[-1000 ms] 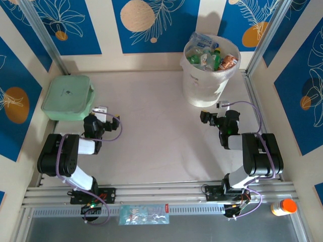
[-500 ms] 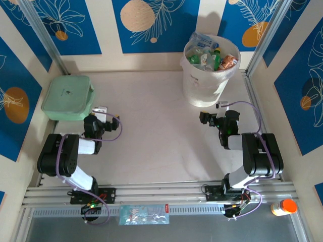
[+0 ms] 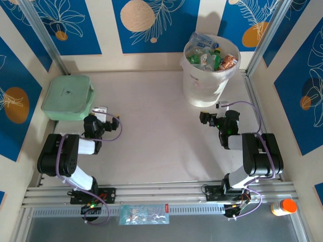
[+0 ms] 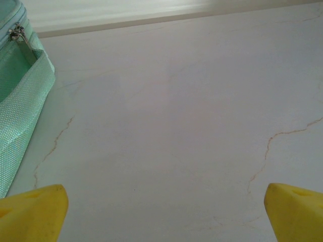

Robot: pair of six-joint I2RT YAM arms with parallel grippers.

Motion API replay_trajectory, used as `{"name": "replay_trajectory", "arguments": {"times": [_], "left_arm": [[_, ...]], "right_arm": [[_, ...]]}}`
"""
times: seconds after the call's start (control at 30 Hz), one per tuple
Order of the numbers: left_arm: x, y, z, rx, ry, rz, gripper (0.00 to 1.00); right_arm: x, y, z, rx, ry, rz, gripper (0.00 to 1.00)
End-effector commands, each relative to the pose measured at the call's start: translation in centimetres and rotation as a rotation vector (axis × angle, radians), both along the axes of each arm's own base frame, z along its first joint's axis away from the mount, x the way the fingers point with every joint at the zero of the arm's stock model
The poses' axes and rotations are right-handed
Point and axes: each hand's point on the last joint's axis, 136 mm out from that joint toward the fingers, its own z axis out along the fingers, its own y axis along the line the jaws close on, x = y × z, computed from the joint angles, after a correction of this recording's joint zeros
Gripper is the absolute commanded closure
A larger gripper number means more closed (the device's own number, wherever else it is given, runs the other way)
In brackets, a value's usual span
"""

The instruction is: Put the plastic bottles in the bin

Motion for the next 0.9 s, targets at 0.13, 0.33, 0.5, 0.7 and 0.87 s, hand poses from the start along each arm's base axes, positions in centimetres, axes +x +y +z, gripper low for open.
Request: {"name": "replay_trajectory", "arguments": {"times": [0.13, 0.33, 0.5, 0.7, 0.87], "left_arm": [[0.14, -0.01, 0.58, -0.001, -0.020, 0.004, 0.01], [0.12, -0.01, 0.65, 0.002, -0.023, 0.004, 0.01], [0.15, 0.05, 0.60, 0.001, -0.021, 0.006, 0.01], [0.20, -0.02, 0.56, 0.003, -0.017, 0.004, 0.01], [0.09, -0.01, 0.67, 0.002, -0.026, 0.004, 0.01]], "right_arm": [[0.15, 0.01, 0.35, -0.004, -0.012, 0.014, 0.01], [0.10, 0.09, 0.32, -0.004, -0.012, 0.017, 0.01], [0.13, 0.04, 0.35, -0.003, -0.013, 0.016, 0.01], [0.11, 0.07, 0.33, -0.002, -0.011, 0.017, 0.01], [0.11, 0.10, 0.33, -0.002, -0.011, 0.019, 0.01]]}}
